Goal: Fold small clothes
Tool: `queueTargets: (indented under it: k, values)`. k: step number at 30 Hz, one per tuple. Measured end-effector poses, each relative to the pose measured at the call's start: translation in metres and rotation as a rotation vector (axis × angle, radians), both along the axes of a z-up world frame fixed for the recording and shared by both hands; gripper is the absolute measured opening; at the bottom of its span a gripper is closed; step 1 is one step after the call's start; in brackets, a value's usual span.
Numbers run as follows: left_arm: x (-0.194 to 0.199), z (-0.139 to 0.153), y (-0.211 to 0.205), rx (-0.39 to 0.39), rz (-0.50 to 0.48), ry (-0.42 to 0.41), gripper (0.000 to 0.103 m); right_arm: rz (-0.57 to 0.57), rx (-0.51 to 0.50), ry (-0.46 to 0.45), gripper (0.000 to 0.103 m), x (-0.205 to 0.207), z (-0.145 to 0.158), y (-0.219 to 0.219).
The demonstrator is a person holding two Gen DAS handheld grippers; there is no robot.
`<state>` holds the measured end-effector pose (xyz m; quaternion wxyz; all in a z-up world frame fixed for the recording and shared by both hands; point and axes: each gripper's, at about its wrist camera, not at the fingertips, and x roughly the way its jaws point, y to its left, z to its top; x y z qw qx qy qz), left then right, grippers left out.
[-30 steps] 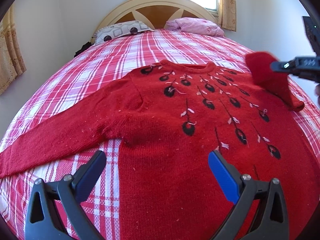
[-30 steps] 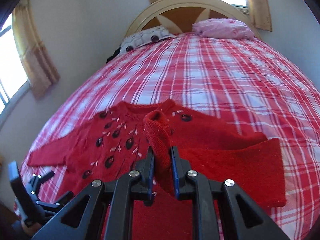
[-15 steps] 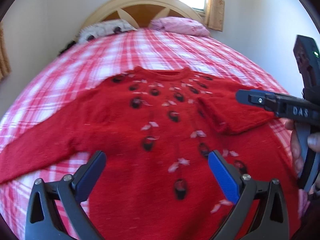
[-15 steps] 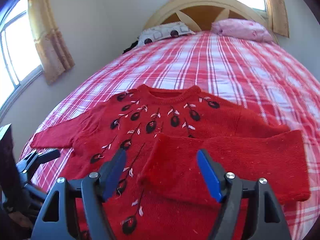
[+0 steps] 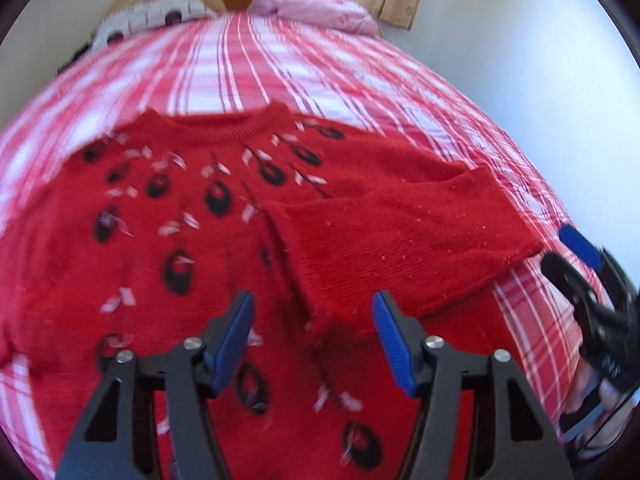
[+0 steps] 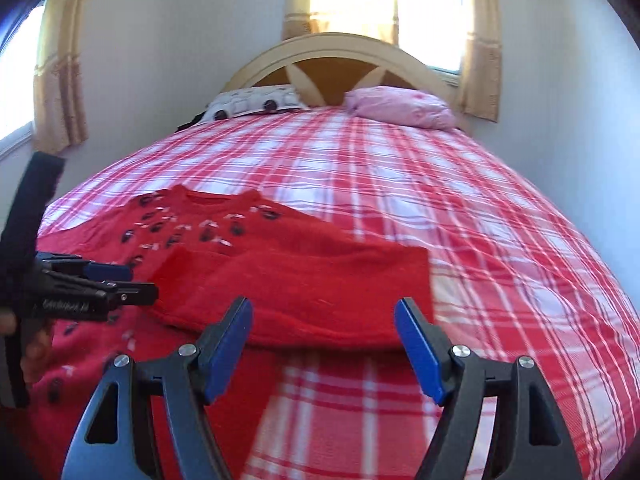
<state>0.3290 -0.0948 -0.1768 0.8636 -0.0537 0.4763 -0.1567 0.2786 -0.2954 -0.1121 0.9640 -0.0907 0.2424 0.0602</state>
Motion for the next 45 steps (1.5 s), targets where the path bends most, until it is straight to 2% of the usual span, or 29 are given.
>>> queueTargets:
  k: [2,4,8,9,16,18,24,31,38,45]
  values:
    - [0.004,-0.005,-0.007,-0.015,0.0,0.014,0.044,-0.02,0.001,-0.023,0.074,-0.003,-0.003,-0.009]
    - [0.009,-0.009,-0.011,-0.051,-0.001,0.027,0.04,-0.031,0.011,-0.037,0.074,-0.004,-0.005,-0.014]
    - [0.014,-0.007,-0.011,-0.088,0.007,0.03,0.013,-0.042,0.063,-0.053,0.074,-0.004,-0.002,-0.025]
    - [0.014,-0.002,-0.01,-0.09,-0.004,0.018,0.011,-0.047,0.069,-0.059,0.074,-0.006,-0.002,-0.028]
    - [0.02,0.037,0.017,-0.105,0.035,-0.091,0.01,-0.083,0.122,-0.069,0.075,-0.01,-0.002,-0.04]
    - [0.019,0.051,0.029,-0.085,0.053,-0.131,0.01,-0.088,0.119,-0.072,0.075,-0.01,-0.002,-0.041]
    - [0.02,0.064,0.072,-0.036,0.117,-0.182,0.01,-0.085,0.097,-0.079,0.075,-0.011,-0.004,-0.037]
    - [0.02,0.041,0.11,-0.016,0.199,-0.122,0.01,-0.089,0.096,-0.07,0.075,-0.011,-0.004,-0.038]
    - [0.014,0.031,0.139,-0.039,0.258,-0.099,0.01,-0.09,0.087,-0.056,0.075,-0.009,-0.008,-0.037]
    - [0.014,0.016,0.148,-0.021,0.276,-0.076,0.01,-0.084,0.072,-0.035,0.075,-0.006,-0.012,-0.033]
